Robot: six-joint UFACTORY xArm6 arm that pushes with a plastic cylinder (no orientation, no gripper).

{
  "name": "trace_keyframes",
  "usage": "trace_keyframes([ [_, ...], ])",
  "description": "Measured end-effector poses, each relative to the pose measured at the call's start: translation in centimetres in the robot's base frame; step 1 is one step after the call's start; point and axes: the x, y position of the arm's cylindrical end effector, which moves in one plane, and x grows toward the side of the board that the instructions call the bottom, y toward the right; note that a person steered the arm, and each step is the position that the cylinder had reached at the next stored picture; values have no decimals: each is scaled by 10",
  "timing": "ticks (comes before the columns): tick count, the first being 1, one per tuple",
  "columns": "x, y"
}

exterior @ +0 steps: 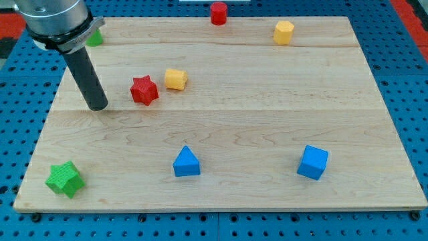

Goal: Slide the yellow heart closer to red circle

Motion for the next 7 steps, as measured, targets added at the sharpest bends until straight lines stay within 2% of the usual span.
trace_keyframes([
  [1, -8, 123],
  [2, -31, 159],
  [4, -49, 24],
  [6, -49, 40],
  [7, -49, 74],
])
